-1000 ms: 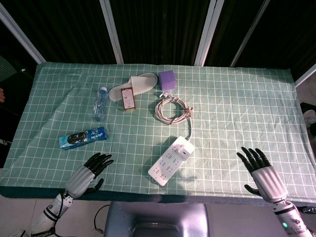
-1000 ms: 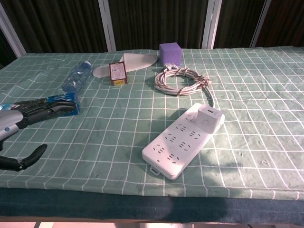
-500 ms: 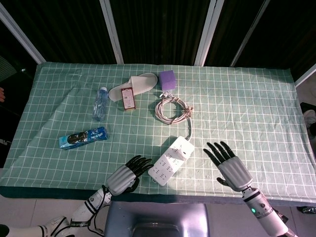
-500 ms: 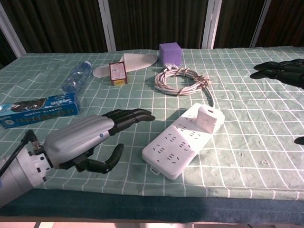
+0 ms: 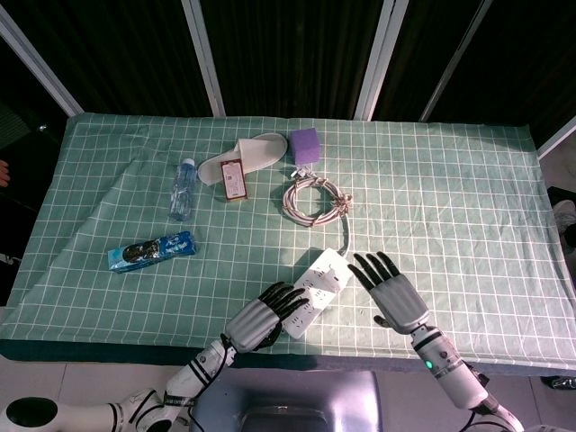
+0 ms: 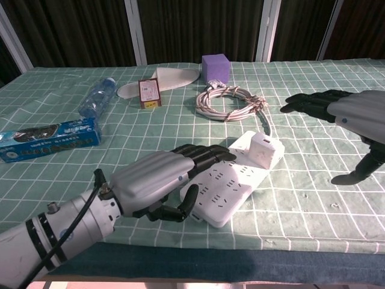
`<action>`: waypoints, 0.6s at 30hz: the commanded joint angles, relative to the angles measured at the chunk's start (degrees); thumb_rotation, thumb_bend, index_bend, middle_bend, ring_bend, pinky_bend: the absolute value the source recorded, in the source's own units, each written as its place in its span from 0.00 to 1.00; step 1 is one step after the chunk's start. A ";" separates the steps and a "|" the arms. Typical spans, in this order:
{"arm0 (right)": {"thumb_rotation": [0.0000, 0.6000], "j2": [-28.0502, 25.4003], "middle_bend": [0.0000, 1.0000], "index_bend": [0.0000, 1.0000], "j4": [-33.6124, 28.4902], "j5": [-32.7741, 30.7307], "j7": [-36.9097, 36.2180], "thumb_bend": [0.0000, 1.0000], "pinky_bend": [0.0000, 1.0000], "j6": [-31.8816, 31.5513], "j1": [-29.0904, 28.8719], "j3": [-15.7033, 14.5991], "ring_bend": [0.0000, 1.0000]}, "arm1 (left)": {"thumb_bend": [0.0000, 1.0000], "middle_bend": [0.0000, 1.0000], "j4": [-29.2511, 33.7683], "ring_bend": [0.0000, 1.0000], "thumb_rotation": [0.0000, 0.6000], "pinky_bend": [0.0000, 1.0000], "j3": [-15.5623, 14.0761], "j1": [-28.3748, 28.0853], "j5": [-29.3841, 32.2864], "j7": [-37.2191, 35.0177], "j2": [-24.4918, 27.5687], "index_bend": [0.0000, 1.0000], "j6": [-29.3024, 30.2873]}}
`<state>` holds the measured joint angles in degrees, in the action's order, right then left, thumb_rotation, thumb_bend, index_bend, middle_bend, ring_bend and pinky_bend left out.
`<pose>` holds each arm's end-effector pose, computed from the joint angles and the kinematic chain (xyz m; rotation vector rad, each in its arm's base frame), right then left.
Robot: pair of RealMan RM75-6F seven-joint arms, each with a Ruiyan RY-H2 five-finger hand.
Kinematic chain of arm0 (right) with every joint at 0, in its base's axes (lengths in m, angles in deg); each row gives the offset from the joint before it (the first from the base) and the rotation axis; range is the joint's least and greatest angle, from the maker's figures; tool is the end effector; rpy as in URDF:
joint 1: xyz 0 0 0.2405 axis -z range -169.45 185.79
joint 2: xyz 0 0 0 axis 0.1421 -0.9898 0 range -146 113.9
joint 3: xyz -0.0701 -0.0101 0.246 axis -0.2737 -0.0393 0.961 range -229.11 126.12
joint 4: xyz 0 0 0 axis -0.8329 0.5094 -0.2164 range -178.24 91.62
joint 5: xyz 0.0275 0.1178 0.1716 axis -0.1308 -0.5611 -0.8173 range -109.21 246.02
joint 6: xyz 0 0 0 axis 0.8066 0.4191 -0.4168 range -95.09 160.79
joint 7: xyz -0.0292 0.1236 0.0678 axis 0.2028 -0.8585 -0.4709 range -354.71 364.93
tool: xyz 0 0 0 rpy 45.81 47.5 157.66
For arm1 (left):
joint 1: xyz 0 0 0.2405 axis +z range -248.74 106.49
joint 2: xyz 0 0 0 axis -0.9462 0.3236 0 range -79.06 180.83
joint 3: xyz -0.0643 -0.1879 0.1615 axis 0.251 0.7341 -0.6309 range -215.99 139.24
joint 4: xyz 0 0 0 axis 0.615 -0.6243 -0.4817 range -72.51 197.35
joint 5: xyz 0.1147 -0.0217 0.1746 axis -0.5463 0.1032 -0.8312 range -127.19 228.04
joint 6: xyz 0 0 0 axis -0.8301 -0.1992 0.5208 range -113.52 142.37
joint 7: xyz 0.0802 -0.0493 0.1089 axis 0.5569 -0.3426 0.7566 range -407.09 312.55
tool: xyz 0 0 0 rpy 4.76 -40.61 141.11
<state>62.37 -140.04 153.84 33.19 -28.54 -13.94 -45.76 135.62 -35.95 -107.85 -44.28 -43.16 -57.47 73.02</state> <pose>-0.2032 -0.2479 0.0285 1.9321 -0.7175 0.8237 -0.1016 0.2431 -0.1196 -2.1950 -0.9310 -1.2682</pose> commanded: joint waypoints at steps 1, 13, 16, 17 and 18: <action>1.00 1.35 0.00 0.00 0.68 -2.57 1.69 0.16 0.00 1.58 -1.40 0.76 0.00 | 0.82 0.04 0.04 0.00 1.00 0.02 -0.27 -0.44 0.34 1.14 -0.99 0.00 -0.31; 1.00 2.90 0.00 0.00 0.07 -8.07 4.55 0.16 0.00 3.52 -4.06 0.66 0.00 | 0.83 0.03 -5.05 0.00 1.00 0.01 -1.69 -1.47 1.29 8.15 -5.50 0.00 -1.60; 1.00 3.70 0.00 0.00 0.58 -9.30 6.01 0.16 0.00 3.94 -5.15 0.85 0.00 | 0.83 0.03 -5.95 0.00 1.00 0.01 -2.09 -1.56 1.35 8.73 -6.17 0.00 -1.55; 1.00 3.95 0.00 0.00 0.79 -9.52 6.53 0.16 0.00 3.97 -5.45 0.88 0.00 | 0.83 0.03 -6.08 0.00 1.00 0.01 -2.19 -1.59 1.29 8.81 -6.29 0.00 -1.43; 1.00 4.23 0.00 0.00 1.07 -9.69 7.04 0.16 0.00 4.00 -5.76 0.89 0.00 | 0.83 0.03 -6.21 0.00 1.00 0.01 -2.31 -1.63 1.18 8.89 -6.39 0.00 -1.31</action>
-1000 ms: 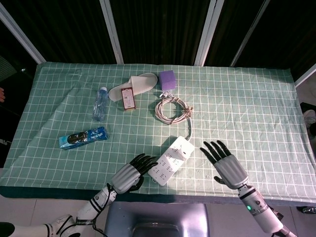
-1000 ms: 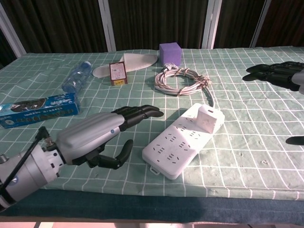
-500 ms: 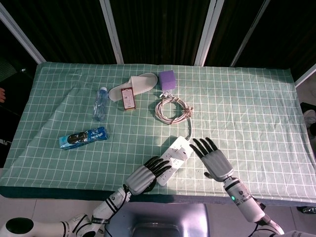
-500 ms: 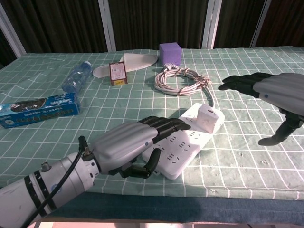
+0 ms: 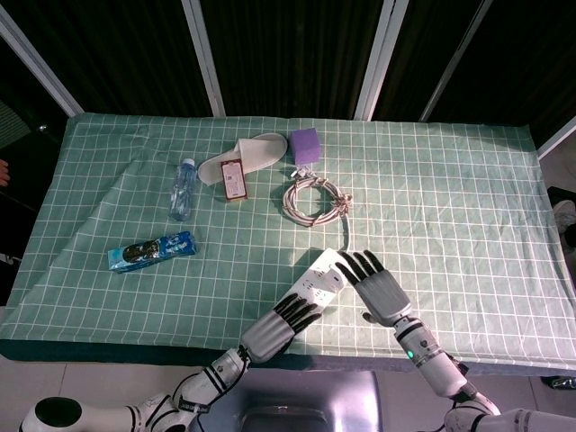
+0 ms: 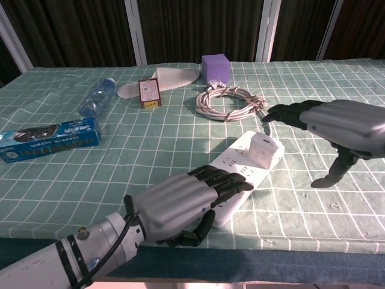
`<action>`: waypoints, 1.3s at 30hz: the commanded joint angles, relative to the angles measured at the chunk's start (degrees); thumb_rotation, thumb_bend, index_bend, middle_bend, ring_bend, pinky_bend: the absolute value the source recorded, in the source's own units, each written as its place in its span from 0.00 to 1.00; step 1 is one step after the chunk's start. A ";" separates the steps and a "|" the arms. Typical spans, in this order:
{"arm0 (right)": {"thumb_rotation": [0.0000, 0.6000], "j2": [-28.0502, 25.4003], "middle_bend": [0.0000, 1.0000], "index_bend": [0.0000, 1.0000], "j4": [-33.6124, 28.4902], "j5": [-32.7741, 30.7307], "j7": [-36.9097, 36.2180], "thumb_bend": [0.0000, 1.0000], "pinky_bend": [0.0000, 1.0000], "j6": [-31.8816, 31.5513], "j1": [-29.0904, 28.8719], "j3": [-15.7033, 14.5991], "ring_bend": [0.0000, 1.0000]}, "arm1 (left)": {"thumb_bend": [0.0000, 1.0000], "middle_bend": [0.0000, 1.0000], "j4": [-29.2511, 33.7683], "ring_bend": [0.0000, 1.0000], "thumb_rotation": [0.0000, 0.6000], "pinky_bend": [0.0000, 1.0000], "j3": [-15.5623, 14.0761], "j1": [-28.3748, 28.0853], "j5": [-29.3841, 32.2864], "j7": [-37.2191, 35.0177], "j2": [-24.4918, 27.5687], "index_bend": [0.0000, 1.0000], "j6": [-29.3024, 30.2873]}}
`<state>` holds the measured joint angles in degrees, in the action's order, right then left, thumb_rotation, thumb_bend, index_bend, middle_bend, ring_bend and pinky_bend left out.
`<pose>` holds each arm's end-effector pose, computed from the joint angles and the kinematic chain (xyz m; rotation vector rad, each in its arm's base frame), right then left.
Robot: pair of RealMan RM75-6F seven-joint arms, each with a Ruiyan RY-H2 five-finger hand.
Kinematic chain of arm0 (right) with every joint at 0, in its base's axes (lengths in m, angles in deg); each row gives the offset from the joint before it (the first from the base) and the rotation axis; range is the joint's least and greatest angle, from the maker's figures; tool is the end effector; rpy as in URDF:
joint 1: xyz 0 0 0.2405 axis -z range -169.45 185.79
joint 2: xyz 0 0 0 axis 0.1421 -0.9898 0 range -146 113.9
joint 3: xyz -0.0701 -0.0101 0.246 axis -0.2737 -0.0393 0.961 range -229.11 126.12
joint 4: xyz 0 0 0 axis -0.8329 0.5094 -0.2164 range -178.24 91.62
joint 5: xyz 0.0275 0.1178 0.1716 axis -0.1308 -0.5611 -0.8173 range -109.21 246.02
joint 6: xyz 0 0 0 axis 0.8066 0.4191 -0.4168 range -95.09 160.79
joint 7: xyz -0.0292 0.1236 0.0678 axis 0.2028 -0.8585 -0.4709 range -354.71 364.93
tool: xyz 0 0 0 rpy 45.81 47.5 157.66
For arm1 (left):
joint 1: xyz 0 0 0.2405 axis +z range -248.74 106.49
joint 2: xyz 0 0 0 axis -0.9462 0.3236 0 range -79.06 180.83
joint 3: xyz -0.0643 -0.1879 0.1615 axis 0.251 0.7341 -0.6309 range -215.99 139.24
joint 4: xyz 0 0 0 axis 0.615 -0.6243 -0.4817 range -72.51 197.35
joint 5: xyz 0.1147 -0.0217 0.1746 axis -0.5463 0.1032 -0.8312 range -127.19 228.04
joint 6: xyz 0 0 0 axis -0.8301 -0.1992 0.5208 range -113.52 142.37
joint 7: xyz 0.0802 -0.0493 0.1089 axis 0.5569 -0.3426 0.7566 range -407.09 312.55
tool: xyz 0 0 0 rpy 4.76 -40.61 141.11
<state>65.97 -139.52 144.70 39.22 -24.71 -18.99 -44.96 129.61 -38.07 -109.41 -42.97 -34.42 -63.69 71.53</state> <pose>-0.1886 -0.2656 0.0050 1.9701 -0.7463 0.7570 -0.0946 0.2304 -0.1532 -2.2861 -0.7547 -1.1548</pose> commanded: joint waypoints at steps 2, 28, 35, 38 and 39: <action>1.00 1.34 0.00 0.00 1.30 -1.21 2.20 0.16 0.00 0.30 -1.40 0.13 0.00 | 0.83 0.03 -0.65 0.00 1.00 0.01 -0.43 -0.17 -0.33 0.32 -0.41 0.00 0.43; 1.00 8.38 0.07 0.07 10.12 -0.46 5.77 0.16 0.12 -1.13 -6.91 -1.71 0.00 | 0.84 0.05 -2.73 0.00 1.00 0.01 -2.38 -0.51 0.20 1.82 -0.75 0.00 -0.07; 1.00 11.56 0.18 0.21 15.19 2.49 4.61 0.22 0.21 -2.54 -7.53 -2.54 0.09 | 0.84 0.05 -2.97 0.00 1.00 0.01 -2.78 -0.54 0.13 1.68 -0.76 0.00 -0.07; 1.00 12.58 0.22 0.26 16.73 3.18 4.75 0.24 0.25 -3.02 -7.67 -2.77 0.14 | 0.84 0.05 -2.94 0.00 1.00 0.01 -2.92 -0.56 0.08 1.53 -0.71 0.00 -0.04; 1.00 12.90 0.24 0.29 17.18 3.39 4.69 0.24 0.27 -3.14 -7.68 -2.88 0.16 | 0.84 0.05 -2.90 0.00 1.00 0.01 -2.98 -0.57 0.04 1.43 -0.67 0.00 -0.03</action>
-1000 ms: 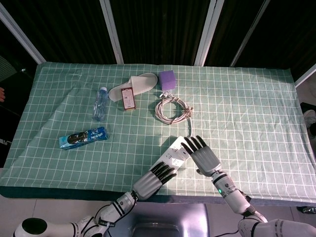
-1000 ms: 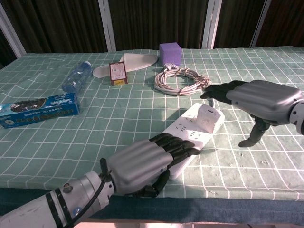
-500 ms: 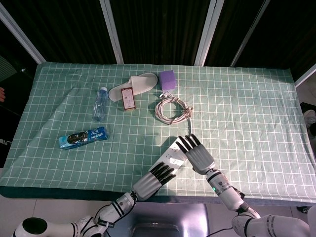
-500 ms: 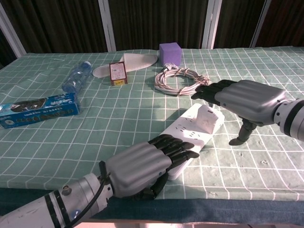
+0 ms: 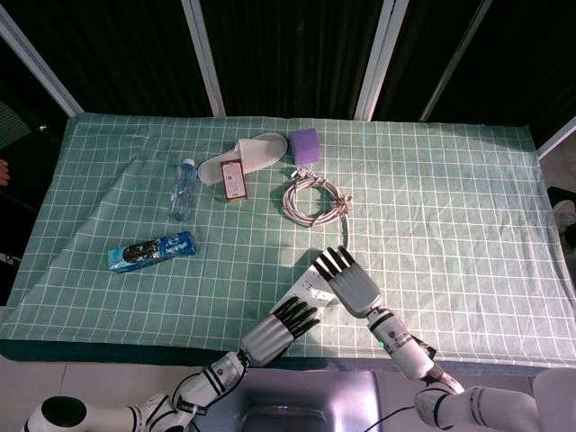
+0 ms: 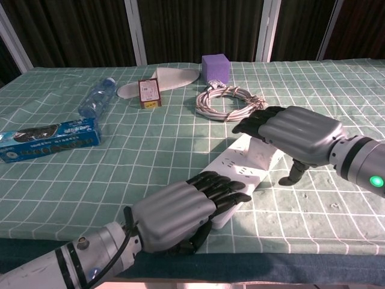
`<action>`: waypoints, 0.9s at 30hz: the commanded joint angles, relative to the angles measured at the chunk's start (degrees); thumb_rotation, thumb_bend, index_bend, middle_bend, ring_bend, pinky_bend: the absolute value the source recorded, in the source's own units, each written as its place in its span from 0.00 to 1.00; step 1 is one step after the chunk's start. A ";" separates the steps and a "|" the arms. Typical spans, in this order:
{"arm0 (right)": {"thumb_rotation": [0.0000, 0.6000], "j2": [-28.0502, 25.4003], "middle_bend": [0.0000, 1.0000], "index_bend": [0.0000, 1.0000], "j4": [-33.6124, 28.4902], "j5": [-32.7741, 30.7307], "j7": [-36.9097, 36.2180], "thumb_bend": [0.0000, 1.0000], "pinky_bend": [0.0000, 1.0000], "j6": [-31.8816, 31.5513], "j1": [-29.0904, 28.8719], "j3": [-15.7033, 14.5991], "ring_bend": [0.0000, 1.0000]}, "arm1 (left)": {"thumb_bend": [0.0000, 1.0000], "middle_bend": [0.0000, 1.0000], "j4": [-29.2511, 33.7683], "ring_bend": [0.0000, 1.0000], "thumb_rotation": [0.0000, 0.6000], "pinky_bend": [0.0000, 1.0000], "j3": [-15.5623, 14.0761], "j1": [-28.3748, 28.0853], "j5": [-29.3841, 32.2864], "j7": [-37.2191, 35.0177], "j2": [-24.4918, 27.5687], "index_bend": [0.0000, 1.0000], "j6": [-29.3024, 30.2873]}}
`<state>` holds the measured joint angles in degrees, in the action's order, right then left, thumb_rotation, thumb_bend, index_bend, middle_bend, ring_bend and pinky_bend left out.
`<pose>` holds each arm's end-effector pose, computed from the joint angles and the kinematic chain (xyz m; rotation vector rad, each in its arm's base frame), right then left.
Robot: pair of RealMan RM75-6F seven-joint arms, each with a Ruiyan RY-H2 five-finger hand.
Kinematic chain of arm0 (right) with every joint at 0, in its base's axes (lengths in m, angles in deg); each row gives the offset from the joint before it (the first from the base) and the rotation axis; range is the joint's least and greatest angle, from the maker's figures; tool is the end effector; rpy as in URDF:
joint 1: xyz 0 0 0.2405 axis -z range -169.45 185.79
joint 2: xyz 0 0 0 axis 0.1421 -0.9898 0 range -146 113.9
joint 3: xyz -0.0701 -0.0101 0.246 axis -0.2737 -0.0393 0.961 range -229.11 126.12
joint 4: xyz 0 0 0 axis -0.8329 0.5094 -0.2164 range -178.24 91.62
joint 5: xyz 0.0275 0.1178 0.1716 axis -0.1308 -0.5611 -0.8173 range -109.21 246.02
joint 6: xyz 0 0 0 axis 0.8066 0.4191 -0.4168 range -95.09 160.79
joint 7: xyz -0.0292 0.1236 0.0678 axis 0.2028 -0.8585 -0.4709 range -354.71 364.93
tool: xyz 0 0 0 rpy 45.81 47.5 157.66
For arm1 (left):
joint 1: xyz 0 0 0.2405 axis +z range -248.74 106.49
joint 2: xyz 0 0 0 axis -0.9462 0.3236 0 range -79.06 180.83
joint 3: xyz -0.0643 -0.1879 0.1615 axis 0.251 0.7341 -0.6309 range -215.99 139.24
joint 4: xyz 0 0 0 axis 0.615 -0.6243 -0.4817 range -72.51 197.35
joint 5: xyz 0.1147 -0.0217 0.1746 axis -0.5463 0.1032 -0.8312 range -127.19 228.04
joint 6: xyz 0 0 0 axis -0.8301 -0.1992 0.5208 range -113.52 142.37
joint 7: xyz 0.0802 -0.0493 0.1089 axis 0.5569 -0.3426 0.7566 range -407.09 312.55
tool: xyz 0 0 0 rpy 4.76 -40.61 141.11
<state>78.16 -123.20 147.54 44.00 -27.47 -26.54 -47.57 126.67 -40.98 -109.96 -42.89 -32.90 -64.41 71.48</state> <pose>-0.1730 -0.2917 -0.0466 2.0307 -0.4455 0.7307 -0.1067 0.2254 -0.1619 -2.3415 -0.6757 -1.0820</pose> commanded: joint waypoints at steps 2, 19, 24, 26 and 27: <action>1.00 1.09 0.27 0.32 1.47 0.91 -0.11 0.24 0.30 -0.53 -0.20 -0.44 0.19 | 0.84 0.05 0.08 0.00 1.00 0.01 -0.14 0.02 -0.08 -0.29 0.11 0.00 0.15; 1.00 3.05 0.34 0.43 4.05 1.04 0.19 0.41 0.38 -1.00 -0.19 -0.51 0.28 | 0.84 0.05 -0.05 0.00 1.00 0.01 -0.49 0.11 -0.18 -1.18 0.62 0.00 0.51; 1.00 3.40 0.35 0.45 4.40 1.36 -0.20 0.42 0.40 -1.42 -0.14 -0.46 0.29 | 0.84 0.05 -0.09 0.00 1.00 0.01 -0.57 0.15 -0.13 -1.29 0.71 0.00 0.49; 1.00 3.58 0.36 0.47 4.57 1.47 -0.34 0.42 0.41 -1.62 -0.10 -0.44 0.30 | 0.84 0.05 -0.09 0.00 1.00 0.01 -0.63 0.17 -0.13 -1.33 0.69 0.00 0.48; 1.00 3.67 0.37 0.48 4.63 1.50 -0.48 0.42 0.42 -1.69 -0.07 -0.42 0.31 | 0.83 0.05 -0.06 0.00 1.00 0.01 -0.71 0.19 -0.19 -1.34 0.68 0.00 0.52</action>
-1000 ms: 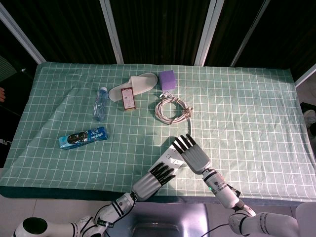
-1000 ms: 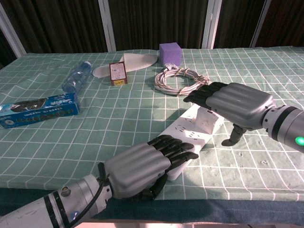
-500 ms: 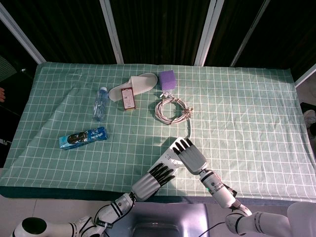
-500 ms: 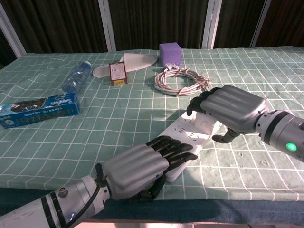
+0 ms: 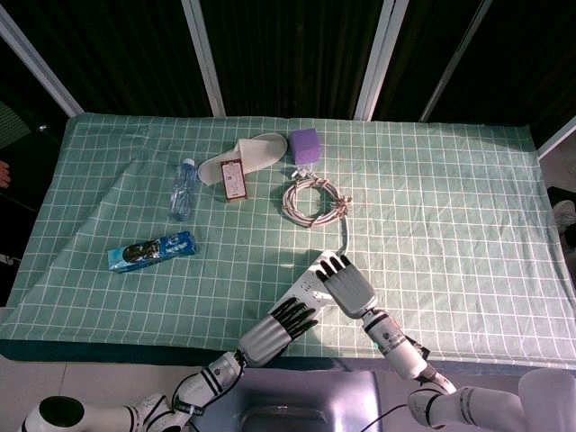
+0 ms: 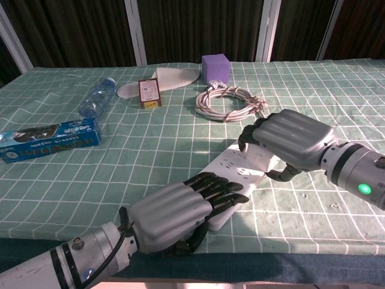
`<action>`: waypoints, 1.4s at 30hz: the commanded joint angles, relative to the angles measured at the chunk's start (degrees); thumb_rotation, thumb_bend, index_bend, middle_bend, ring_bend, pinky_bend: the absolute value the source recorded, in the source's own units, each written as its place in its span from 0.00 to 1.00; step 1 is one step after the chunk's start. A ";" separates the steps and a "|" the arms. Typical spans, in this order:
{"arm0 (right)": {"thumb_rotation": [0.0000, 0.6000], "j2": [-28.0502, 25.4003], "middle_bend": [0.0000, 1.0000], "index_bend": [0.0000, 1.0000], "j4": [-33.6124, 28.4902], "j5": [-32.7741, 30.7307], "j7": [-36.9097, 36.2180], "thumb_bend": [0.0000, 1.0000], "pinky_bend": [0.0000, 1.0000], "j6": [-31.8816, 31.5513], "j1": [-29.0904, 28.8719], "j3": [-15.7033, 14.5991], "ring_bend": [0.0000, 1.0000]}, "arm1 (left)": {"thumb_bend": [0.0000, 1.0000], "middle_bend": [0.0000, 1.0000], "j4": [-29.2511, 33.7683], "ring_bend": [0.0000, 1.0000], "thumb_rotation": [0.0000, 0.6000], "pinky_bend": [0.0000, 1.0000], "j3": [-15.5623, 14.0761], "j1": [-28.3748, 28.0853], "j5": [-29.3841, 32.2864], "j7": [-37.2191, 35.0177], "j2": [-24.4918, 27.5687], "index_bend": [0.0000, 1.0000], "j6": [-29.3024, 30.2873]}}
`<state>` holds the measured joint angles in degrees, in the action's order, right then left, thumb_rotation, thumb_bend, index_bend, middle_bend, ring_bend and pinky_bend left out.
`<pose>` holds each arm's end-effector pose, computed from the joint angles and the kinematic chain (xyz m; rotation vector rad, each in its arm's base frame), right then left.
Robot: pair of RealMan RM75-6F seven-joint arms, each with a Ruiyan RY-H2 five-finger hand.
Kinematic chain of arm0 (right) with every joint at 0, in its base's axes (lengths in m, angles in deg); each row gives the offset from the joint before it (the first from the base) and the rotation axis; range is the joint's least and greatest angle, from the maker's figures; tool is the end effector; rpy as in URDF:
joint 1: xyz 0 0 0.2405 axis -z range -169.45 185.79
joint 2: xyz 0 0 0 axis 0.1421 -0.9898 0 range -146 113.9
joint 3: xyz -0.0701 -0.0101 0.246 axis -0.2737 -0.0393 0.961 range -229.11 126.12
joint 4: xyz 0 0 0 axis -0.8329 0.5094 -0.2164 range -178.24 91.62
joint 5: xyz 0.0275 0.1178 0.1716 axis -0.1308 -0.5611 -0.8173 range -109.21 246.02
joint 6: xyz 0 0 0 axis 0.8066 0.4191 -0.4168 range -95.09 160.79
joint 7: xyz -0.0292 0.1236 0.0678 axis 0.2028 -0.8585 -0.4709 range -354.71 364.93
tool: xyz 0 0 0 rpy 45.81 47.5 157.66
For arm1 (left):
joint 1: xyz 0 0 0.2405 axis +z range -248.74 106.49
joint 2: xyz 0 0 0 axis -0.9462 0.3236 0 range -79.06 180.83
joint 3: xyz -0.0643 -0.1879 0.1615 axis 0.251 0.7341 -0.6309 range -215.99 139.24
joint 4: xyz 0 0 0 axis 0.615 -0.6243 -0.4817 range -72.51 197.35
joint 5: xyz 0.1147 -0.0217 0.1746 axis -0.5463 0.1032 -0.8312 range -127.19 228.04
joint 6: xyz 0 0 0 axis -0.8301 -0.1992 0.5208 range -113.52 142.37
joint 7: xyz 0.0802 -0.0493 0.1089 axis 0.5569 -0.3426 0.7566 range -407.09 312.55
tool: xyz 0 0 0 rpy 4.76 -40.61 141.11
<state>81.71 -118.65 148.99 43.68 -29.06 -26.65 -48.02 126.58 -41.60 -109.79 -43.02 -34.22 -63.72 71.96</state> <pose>-0.1729 -0.2921 -0.0593 2.0171 -0.4081 0.7406 -0.1123 0.2261 -0.1593 -2.3399 -0.6911 -1.0809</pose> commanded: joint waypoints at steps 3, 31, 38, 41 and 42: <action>1.00 0.39 0.39 0.51 0.24 0.18 -0.40 0.43 0.44 -0.37 0.11 0.08 0.34 | 0.83 0.05 -0.07 0.00 1.00 0.01 -0.27 0.01 -0.23 0.10 -0.07 0.00 0.03; 1.00 -2.08 0.49 0.66 -2.17 4.01 -9.59 0.45 0.55 -4.13 1.39 0.31 0.46 | 0.83 0.05 -1.01 0.00 1.00 0.01 -0.80 -0.05 -0.62 1.14 -1.16 0.00 -0.53; 1.00 -9.00 0.49 0.66 -7.14 7.44 -10.79 0.45 0.55 -9.06 3.96 -1.04 0.46 | 0.83 0.05 0.42 0.00 1.00 0.01 0.05 -0.29 -0.92 1.09 0.16 0.00 0.70; 1.00 -14.19 0.49 0.65 -9.96 8.03 -9.09 0.45 0.55 -10.47 5.82 -2.45 0.46 | 0.83 0.05 1.14 0.00 1.00 0.01 0.38 -0.25 -0.82 1.01 0.99 0.00 1.14; 1.00 -16.12 0.49 0.65 -10.68 7.95 -7.77 0.45 0.55 -10.78 6.59 -3.03 0.46 | 0.83 0.05 1.35 0.00 1.00 0.01 0.51 -0.25 -0.70 0.91 1.29 0.00 1.18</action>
<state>69.73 -126.88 156.20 33.93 -38.27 -22.04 -49.55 127.77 -41.22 -110.06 -43.81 -33.24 -62.61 73.06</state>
